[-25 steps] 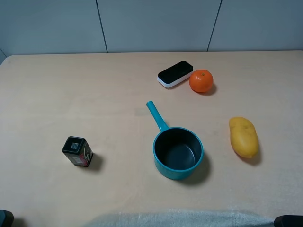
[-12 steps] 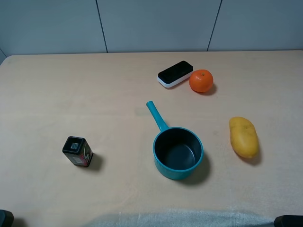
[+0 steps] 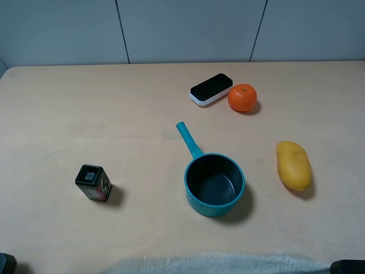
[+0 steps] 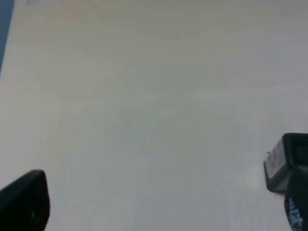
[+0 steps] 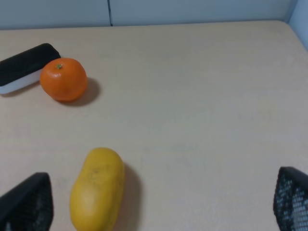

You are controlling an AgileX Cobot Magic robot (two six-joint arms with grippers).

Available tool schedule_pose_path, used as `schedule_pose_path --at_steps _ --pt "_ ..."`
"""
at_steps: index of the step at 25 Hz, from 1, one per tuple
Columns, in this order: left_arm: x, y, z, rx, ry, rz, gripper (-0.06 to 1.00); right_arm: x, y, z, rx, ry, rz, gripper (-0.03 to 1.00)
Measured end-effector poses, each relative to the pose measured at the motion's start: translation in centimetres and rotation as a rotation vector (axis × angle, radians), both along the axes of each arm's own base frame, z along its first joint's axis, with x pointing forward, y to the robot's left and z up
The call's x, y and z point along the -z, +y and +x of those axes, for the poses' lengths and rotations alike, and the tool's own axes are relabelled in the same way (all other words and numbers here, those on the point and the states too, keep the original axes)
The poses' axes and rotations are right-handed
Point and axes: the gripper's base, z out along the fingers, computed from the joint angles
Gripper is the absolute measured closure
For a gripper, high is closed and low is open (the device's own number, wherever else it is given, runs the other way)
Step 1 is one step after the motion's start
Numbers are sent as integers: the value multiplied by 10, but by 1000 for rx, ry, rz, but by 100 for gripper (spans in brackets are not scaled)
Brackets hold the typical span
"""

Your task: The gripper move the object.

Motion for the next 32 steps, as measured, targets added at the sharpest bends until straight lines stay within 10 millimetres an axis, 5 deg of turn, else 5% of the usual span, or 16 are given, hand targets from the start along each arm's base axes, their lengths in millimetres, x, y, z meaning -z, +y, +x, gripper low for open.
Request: schedule_pose_path --at_steps 32 --pt "0 -2 0 -12 2 11 -5 0 0 0 0 0 0 27"
